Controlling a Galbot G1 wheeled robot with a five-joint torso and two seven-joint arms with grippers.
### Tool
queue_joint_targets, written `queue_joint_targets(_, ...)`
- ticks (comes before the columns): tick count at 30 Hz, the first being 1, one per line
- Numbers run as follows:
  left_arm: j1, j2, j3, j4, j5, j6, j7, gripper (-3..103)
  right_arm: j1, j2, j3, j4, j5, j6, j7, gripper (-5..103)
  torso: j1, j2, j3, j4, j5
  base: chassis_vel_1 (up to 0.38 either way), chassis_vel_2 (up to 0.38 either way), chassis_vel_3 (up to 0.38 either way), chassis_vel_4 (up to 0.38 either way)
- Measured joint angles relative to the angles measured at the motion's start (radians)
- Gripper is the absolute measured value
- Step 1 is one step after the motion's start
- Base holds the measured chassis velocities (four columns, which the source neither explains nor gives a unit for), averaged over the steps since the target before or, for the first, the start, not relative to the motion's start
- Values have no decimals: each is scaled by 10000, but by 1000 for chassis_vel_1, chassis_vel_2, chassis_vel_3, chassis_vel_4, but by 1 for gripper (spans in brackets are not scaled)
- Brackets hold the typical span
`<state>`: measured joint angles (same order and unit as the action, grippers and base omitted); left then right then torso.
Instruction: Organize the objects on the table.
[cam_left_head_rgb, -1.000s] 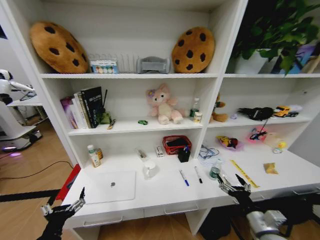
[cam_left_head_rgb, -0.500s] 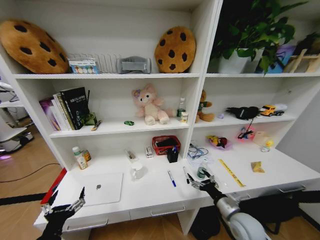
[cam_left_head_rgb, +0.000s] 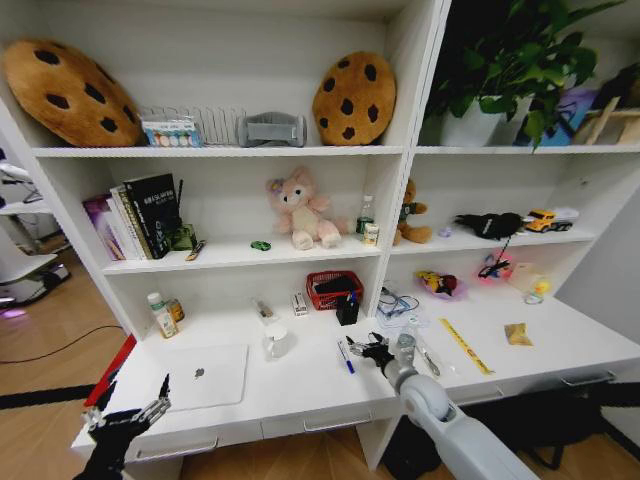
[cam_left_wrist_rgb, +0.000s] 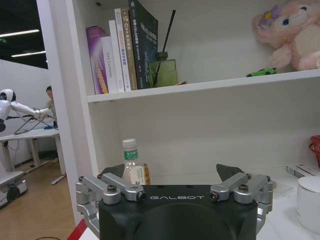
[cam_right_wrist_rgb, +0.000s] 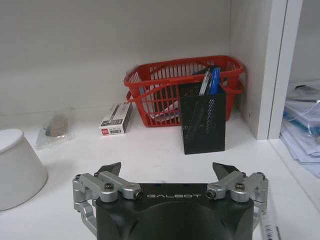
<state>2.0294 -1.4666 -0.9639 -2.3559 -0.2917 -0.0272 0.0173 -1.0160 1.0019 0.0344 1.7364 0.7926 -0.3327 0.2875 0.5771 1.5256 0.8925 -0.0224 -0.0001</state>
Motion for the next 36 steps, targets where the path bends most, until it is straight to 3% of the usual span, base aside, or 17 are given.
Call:
queue_joint_targets(5, 0, 0, 0, 0, 0, 0, 0, 100, 416, 175, -530, -478, 193, -331, 579, 100, 0, 0, -1, -2, 0, 0, 0, 0, 0)
queue_joint_targets(28, 0, 0, 0, 0, 0, 0, 2, 100, 1836, 1176, -1774, -2220, 199, -442, 902, 101, -2, 0, -1, -1, 0, 0, 0, 0, 0)
queue_joint_targets(29, 0, 0, 0, 0, 0, 0, 3, 100, 1868, 1098, -1793, -2227, 195, -457, 976, 91, -1, 0, 0, 0, 2, 0, 0, 0, 0)
queue_joint_targets(30, 0, 0, 0, 0, 0, 0, 3, 100, 1868, 1098, -1793, -2227, 195, -457, 976, 91, -1, 0, 0, 0, 2, 0, 0, 0, 0)
queue_joint_targets(32, 0, 0, 0, 0, 0, 0, 3, 100, 1737, 810, -1755, -2031, 271, -476, 1010, 80, -1, 1, -1, -2, 1, 0, 0, 0, 0)
queue_joint_targets(34, 0, 0, 1, 0, 0, 0, 3, 100, 1688, 758, -1708, -1994, 290, -466, 999, 80, -2, 2, -1, -2, 0, 0, 0, 0, 0)
queue_joint_targets(36, 0, 0, 0, 0, 0, 0, 3, 100, 1512, 661, -1546, -1940, 308, -382, 921, 64, -2, 3, -2, -3, 0, 0, 0, 0, 0)
